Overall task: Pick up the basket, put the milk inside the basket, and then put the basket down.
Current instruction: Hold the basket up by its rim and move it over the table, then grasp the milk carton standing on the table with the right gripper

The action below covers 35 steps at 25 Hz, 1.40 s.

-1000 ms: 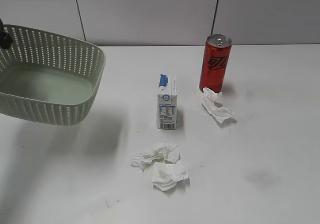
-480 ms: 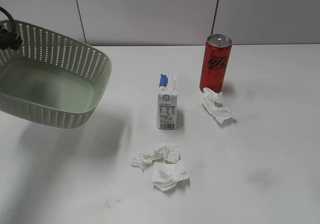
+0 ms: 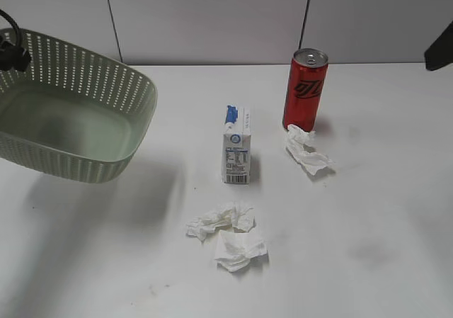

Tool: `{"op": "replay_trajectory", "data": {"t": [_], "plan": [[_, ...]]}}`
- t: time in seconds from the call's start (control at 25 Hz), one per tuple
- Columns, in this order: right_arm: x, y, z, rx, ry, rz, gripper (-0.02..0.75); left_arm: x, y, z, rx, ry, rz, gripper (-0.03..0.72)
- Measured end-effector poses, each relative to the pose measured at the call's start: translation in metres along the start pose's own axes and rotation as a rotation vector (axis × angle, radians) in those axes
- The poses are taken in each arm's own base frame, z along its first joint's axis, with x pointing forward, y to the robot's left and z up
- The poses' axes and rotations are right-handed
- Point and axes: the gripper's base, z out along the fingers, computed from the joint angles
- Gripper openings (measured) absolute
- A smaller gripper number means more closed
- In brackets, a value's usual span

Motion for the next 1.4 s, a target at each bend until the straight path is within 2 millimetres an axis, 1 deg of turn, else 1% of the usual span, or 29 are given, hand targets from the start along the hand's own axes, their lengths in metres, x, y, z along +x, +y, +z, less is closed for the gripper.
{"op": "replay_trajectory", "data": {"t": [0.16, 0.28, 0.36, 0.44, 0.48, 0.6, 0.8, 0.84, 0.96, 1.12, 1.24, 1.32, 1.4], "plan": [[-0.014, -0.011, 0.027, 0.056, 0.067, 0.017, 0.585, 0.000, 0.000, 0.000, -0.001, 0.002, 0.001, 0.000], [-0.027, -0.015, 0.039, 0.077, 0.103, 0.012, 0.585, 0.001, 0.000, 0.000, -0.002, 0.006, 0.000, 0.000], [-0.034, -0.014, 0.044, 0.087, 0.125, 0.014, 0.585, 0.001, 0.000, 0.000, -0.002, 0.009, 0.000, 0.000], [-0.041, -0.006, 0.051, 0.122, 0.139, -0.009, 0.585, 0.001, 0.000, 0.000, -0.005, 0.012, 0.001, 0.000], [-0.043, 0.000, 0.054, 0.143, 0.139, -0.028, 0.585, 0.001, 0.001, 0.000, -0.006, 0.014, 0.002, 0.000], [-0.045, 0.028, 0.071, 0.164, 0.155, -0.053, 0.585, 0.002, 0.001, 0.000, -0.009, 0.022, 0.003, 0.000], [-0.040, 0.081, 0.111, 0.123, 0.183, -0.070, 0.585, 0.002, 0.001, 0.000, -0.014, 0.025, 0.006, 0.000], [-0.037, 0.094, 0.122, 0.114, 0.194, -0.076, 0.585, 0.002, 0.001, 0.000, -0.014, 0.026, 0.006, 0.000], [-0.032, 0.123, 0.147, 0.096, 0.220, -0.090, 0.585, 0.002, 0.001, 0.000, -0.014, 0.026, 0.006, 0.000], [-0.026, 0.156, 0.175, 0.077, 0.242, -0.111, 0.585, 0.003, 0.001, 0.000, -0.016, 0.033, 0.006, 0.000], [-0.024, 0.173, 0.192, 0.071, 0.245, -0.137, 0.585, 0.003, 0.002, 0.000, -0.017, 0.036, 0.007, 0.000], [-0.025, 0.177, 0.201, 0.084, 0.247, -0.129, 0.585, 0.003, 0.002, 0.000, -0.017, 0.037, 0.007, 0.000], [-0.024, 0.175, 0.218, 0.129, 0.271, -0.125, 0.585, 0.003, 0.002, 0.000, -0.018, 0.038, 0.006, 0.000]]}}
